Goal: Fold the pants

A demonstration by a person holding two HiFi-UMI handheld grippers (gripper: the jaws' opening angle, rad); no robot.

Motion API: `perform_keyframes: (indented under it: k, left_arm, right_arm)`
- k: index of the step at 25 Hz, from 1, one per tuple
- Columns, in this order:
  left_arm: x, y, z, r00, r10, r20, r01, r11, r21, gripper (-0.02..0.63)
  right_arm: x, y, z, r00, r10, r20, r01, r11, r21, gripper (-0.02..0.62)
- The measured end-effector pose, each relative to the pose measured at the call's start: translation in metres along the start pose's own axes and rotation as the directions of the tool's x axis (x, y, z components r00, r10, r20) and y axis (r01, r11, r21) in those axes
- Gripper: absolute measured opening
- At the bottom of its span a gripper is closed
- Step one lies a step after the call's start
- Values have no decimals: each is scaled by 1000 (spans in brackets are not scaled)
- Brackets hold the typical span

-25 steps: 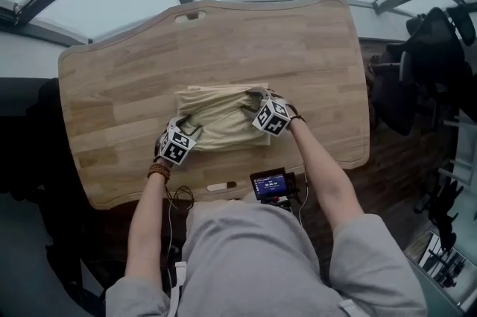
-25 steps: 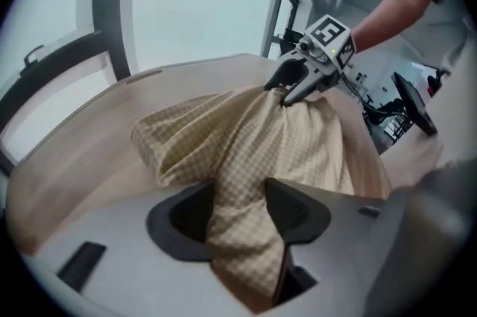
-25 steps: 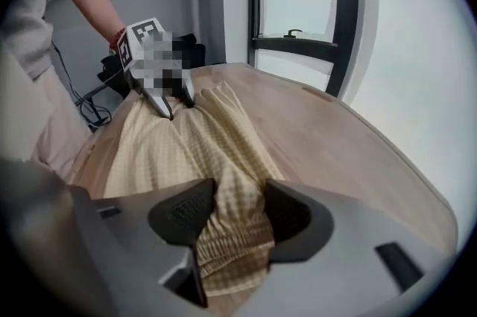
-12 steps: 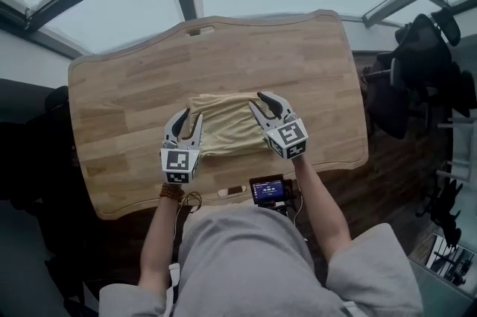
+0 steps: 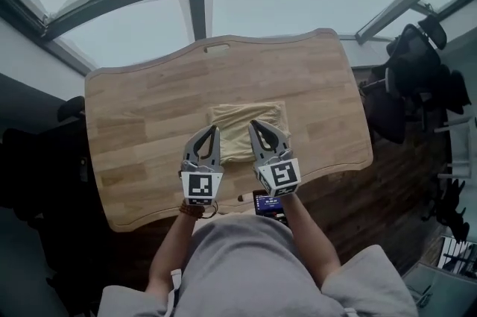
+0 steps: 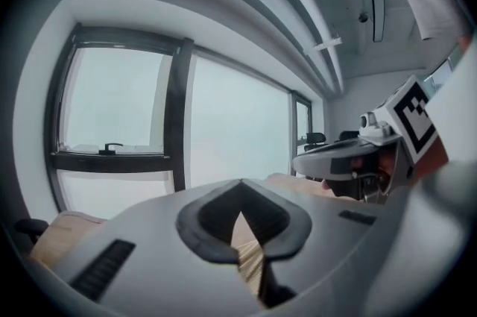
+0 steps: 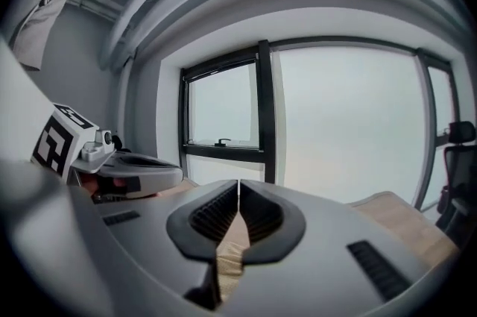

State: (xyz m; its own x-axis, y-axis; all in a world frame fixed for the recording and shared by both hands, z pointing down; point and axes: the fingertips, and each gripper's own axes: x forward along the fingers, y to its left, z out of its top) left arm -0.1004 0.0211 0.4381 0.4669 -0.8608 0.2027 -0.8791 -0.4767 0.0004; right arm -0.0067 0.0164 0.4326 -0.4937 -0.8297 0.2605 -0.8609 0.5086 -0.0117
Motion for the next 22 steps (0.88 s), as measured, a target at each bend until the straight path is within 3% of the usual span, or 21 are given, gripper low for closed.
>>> perform_keyframes:
  k: [9, 15, 22]
  left_arm:
    - [-29, -6, -13, 995, -96, -7, 96, 995, 0, 6]
    - [-36, -24, -23, 991, -128, -33, 129, 992, 4, 6]
    - [-40, -29, -24, 989, -145, -29, 145, 989, -1, 6]
  right_arm:
    - [-20, 63, -20, 999, -6, -43, 7, 1000, 18, 4]
    - [-41, 65, -34, 998, -7, -60, 13, 996, 92, 2]
    - [-51, 47, -31, 998, -32, -60, 34, 999, 34, 3]
